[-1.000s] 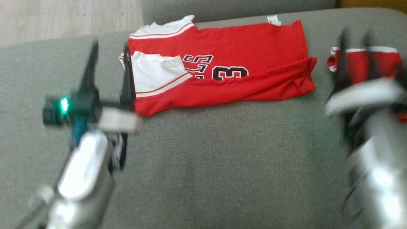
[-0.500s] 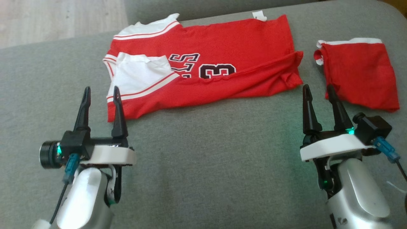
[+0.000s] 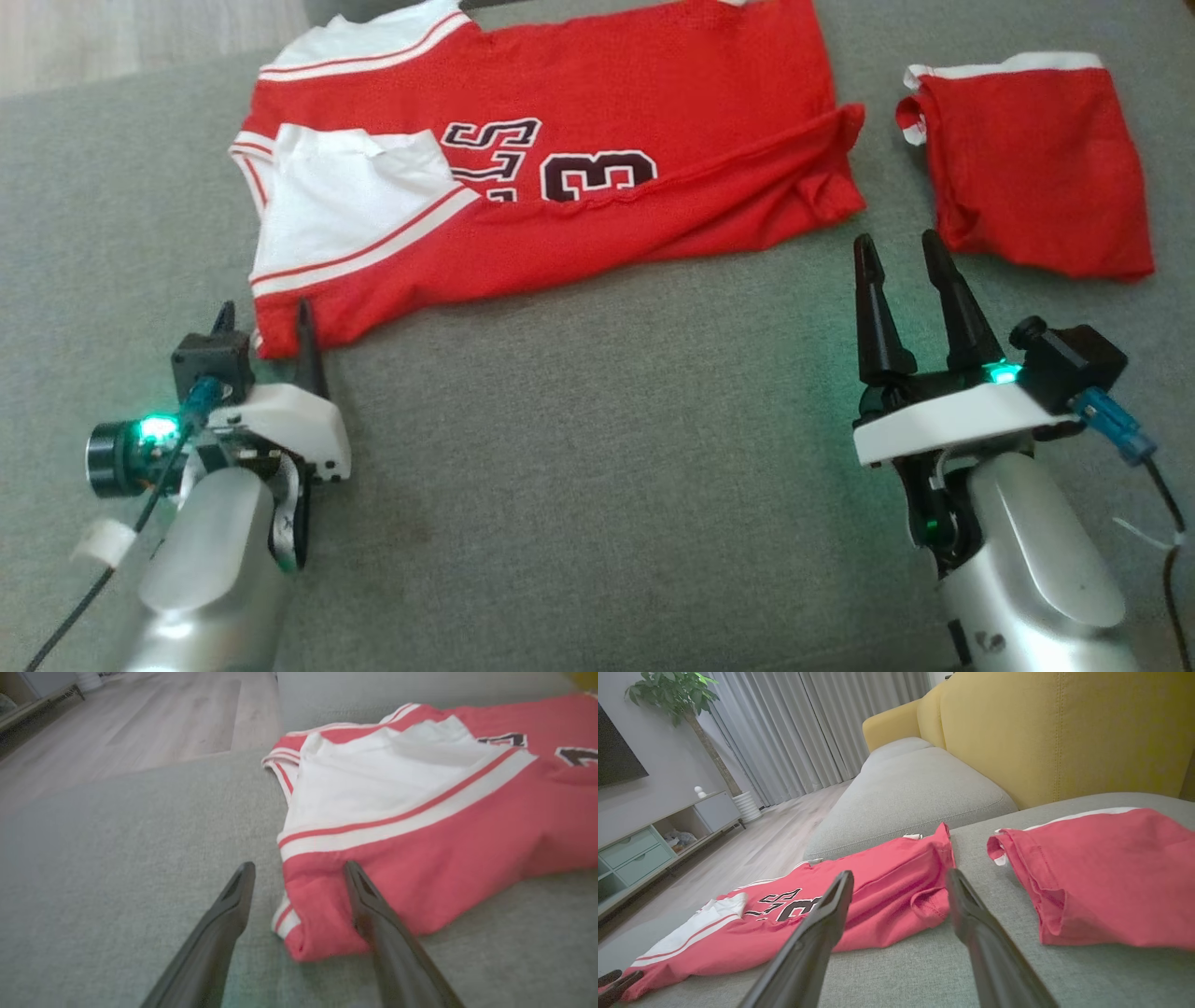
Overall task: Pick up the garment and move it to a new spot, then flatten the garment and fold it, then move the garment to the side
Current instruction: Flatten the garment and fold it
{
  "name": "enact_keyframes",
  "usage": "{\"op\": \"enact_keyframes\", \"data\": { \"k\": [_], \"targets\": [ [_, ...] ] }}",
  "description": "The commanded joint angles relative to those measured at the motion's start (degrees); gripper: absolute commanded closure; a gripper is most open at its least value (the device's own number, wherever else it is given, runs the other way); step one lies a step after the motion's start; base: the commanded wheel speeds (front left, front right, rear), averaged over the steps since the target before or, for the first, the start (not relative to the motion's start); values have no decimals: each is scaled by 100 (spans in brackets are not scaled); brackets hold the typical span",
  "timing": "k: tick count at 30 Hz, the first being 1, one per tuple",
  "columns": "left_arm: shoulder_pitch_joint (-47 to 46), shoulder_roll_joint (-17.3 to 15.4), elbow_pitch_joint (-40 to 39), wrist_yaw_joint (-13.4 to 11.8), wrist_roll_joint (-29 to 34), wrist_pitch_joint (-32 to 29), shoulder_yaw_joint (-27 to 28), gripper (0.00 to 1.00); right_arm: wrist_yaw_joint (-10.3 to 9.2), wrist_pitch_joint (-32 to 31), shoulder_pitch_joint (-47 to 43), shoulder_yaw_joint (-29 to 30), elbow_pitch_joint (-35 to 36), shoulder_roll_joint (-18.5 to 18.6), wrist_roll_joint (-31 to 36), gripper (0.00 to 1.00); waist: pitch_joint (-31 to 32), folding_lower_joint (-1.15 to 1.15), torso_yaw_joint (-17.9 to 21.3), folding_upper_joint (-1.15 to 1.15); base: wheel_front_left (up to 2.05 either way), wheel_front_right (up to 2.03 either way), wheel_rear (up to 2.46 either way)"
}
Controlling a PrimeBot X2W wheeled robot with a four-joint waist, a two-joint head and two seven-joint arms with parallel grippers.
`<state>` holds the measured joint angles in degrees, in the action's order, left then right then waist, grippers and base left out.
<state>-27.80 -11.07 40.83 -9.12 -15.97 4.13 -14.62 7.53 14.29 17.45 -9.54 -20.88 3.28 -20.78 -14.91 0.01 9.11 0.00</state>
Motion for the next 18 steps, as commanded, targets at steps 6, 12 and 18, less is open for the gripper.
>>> {"op": "enact_keyframes", "data": {
  "k": [6,12,18],
  "targets": [
    [-322,-260,426,-151,-9,-492,183,0,-4,47,241,-218,200,-40,-130,0,-90,-1,89,0,0,0,0],
    [-331,-212,607,-44,-93,-638,109,100,-4,59,252,-201,167,-40,-138,0,-33,-1,75,0,0,0,0],
    [-467,-153,188,-56,-69,182,123,100,-4,-148,378,-93,-44,-40,106,0,43,-1,-49,0,0,0,0]
  ]
}}
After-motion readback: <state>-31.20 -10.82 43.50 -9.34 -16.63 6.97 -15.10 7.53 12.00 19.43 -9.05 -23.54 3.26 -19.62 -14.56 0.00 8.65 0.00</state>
